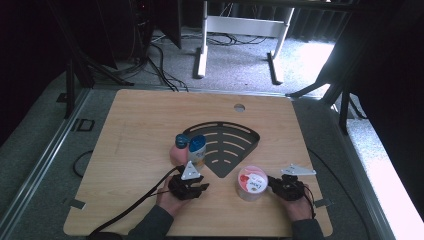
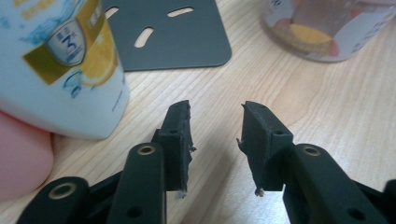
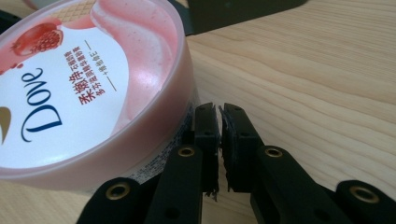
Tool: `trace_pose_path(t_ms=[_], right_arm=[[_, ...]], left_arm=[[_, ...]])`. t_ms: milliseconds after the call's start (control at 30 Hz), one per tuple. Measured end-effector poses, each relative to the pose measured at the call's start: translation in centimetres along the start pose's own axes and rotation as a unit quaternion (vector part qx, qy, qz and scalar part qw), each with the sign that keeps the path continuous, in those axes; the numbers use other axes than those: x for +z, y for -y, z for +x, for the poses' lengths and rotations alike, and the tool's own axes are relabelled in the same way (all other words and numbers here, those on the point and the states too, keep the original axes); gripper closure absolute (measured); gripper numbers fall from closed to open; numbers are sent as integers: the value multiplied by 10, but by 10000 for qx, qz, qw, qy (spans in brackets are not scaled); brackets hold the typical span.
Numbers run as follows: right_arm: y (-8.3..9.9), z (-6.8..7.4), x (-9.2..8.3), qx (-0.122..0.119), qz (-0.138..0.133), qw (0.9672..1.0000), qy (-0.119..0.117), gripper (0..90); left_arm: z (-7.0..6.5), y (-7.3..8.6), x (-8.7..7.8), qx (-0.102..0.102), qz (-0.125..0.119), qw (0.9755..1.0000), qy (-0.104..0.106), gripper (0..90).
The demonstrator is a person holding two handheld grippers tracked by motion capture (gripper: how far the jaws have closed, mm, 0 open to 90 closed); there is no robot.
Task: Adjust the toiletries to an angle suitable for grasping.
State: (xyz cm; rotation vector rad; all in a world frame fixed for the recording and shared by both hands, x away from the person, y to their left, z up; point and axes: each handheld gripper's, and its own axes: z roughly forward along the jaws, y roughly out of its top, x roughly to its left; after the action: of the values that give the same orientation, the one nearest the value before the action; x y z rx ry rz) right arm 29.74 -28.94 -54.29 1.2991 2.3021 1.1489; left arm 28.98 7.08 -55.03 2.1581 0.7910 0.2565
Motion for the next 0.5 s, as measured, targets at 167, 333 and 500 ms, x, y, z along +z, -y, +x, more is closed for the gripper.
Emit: trace_pose_path(t_ms=[167,333,500], right_arm=[[-1,6,3,-89,13,10000,-33,853],[-4,15,7,-216,36,9997,-136,853],[-4,21,10,-309,76,9993,-177,849]], left_arm=[[-1,-1,-1,7,-11,10000,71,599],[-1,-2,-2,21,-57,9999,147,568],[-3,-4,-3,101,-105,9997,216,557]])
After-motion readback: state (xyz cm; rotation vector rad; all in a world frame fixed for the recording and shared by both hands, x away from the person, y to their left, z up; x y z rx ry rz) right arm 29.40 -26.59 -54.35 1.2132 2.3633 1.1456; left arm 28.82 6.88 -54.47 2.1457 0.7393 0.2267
